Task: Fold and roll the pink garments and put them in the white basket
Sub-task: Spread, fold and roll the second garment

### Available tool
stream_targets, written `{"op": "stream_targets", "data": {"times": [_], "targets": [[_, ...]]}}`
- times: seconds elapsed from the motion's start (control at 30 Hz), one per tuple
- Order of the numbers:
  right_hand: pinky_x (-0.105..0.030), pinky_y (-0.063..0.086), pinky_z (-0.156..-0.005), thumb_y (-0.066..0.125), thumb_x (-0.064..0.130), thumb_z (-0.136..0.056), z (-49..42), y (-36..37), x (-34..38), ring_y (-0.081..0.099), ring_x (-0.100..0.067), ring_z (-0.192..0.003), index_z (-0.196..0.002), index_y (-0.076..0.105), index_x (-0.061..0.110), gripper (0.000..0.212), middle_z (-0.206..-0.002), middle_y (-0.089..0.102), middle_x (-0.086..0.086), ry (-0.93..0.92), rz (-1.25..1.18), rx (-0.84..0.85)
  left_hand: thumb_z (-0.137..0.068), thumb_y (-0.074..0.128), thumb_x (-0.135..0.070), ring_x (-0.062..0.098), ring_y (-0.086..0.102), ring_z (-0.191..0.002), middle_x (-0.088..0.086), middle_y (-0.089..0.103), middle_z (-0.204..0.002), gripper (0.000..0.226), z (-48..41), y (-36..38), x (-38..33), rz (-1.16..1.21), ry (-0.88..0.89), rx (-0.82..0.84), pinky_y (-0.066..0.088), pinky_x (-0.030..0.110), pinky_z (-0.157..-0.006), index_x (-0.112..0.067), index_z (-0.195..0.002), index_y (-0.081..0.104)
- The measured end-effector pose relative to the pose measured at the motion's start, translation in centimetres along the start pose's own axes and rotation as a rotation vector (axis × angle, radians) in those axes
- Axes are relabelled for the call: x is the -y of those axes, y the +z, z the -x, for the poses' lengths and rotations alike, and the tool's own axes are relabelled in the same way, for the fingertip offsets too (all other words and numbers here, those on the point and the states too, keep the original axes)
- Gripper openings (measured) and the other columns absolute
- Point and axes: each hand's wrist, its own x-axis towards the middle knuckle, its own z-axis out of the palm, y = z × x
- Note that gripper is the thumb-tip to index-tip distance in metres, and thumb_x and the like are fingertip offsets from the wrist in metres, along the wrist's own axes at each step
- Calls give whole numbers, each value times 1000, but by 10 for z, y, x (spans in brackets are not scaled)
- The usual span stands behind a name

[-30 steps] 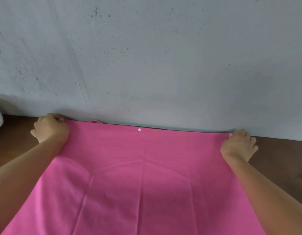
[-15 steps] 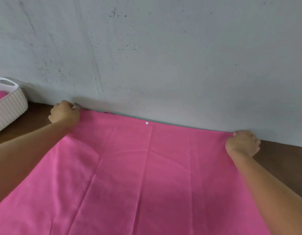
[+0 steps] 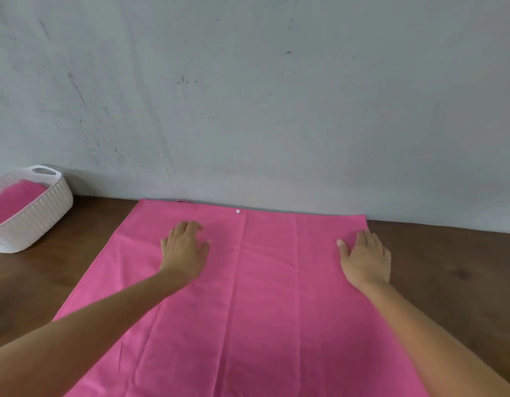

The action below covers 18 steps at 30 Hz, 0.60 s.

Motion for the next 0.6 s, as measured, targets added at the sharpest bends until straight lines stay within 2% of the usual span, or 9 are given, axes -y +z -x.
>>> {"op": "stream_targets", "data": {"times": [0.1,0.2,0.3,0.37,0.43,0.6], "targets": [[-46,17,-124,19,61,-102,20,-2,-8,13,-24,-154,-158,22,7,78,-167,19,-8,-21,28,34,-97,61,-35,28,50,-127,3,52,-138,42,41,16,-25,-38,204,78,36,46,-103,-16,-133,54],[-45,14,-125,14,63,-100,43,-4,-16,9,-22,-155,-160,17,9,80,-168,14,-6,-33,45,62,-100,49,-48,22,35,-143,1,40,-153,57,65,32,-45,-70,326,164,28,42,-115,-17,-148,43],[-44,11,-126,14,64,-101,70,-8,-24,5,-21,-156,-161,13,10,80,-169,9,-4,-47,47,89,-95,20,-68,18,13,-155,-2,22,-166,79,78,46,-56,-119,422,229,17,41,-124,-22,-158,28],[-42,9,-126,14,64,-100,89,-12,-30,3,-20,-156,-161,10,11,81,-169,6,-3,-57,46,104,-90,5,-71,17,5,-157,-1,13,-169,87,84,55,-55,-166,446,254,11,40,-125,-24,-161,22],[-40,7,-125,9,68,-97,107,-15,-35,1,-19,-156,-161,9,12,85,-169,5,-1,-66,46,118,-92,3,-69,18,2,-157,-1,9,-170,83,87,61,-50,-187,447,230,7,39,-127,-26,-161,18],[-39,8,-125,-25,77,-78,160,-13,-52,4,-19,-156,-161,9,14,110,-169,7,1,-54,65,97,-98,15,-67,21,14,-156,0,20,-168,76,87,62,-48,-140,445,169,13,43,-127,-24,-159,29]]}}
